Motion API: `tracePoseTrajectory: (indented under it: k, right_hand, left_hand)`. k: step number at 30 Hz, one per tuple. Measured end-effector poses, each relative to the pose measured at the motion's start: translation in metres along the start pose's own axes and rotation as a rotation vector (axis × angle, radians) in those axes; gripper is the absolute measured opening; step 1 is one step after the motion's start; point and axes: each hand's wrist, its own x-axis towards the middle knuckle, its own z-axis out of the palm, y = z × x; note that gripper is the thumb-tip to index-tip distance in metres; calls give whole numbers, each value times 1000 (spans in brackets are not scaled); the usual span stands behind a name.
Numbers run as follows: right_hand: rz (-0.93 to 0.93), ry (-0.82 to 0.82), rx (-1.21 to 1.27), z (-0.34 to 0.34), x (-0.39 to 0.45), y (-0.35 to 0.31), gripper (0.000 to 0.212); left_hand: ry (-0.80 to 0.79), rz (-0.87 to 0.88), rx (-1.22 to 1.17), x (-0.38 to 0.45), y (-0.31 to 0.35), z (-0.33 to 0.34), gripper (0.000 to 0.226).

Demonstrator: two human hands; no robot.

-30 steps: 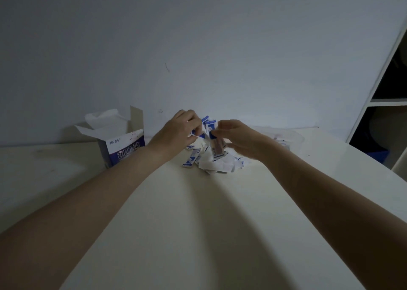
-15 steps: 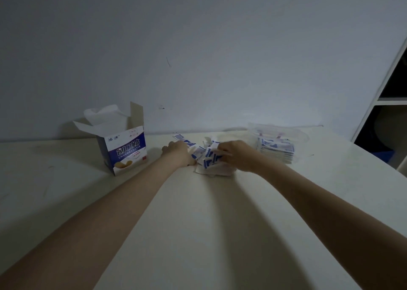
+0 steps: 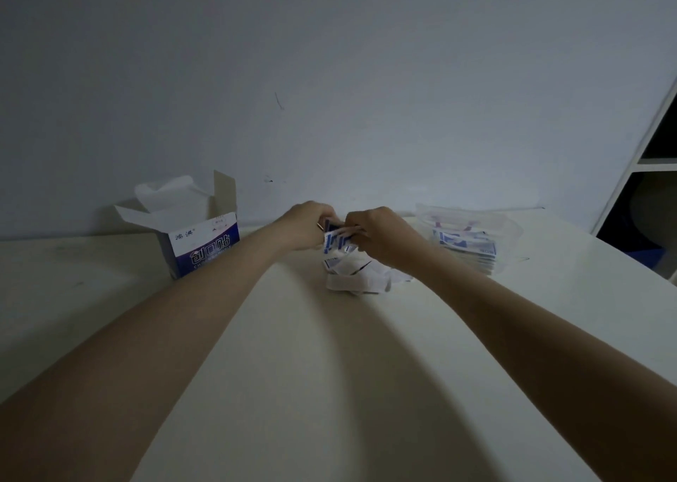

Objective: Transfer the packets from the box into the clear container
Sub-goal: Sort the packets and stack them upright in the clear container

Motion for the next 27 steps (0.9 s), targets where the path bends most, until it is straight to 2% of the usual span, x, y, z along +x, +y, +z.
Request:
tracePoseTrajectory:
  k: [2,4,7,14,18,20,23,25,27]
  right_hand:
    - [83,71,2,2,-1,5,19]
    - [151,60,57,6,-3,14,26]
    - [223,4,109,10,-5,22,27]
    - [204,-58,118,21,1,29,24]
    - [219,-38,140,18,3,27,21]
    - [270,1,224,13,5,26,15]
    - [410,91,599,5,9,22,9]
    - [460,90,891,-3,9,15,13]
    - [459,23,1047,-11,5,8,18]
  left_hand:
    - [12,-10,175,8,-7,-1,42]
    - [-59,0,442,17,-15,5,57]
    - [-202,89,668,28,-19,19,54]
    - [-219,111,658,40,-16,15,35]
    - [-135,101,659,37,-12,12,17]
    - [21,95,547,34,-9,8,11]
    - [293,13,76,29,2,-3,10]
    - [342,-48,-300,24,12,-11,5]
    - [310,-109,-534,17,22,-14,12]
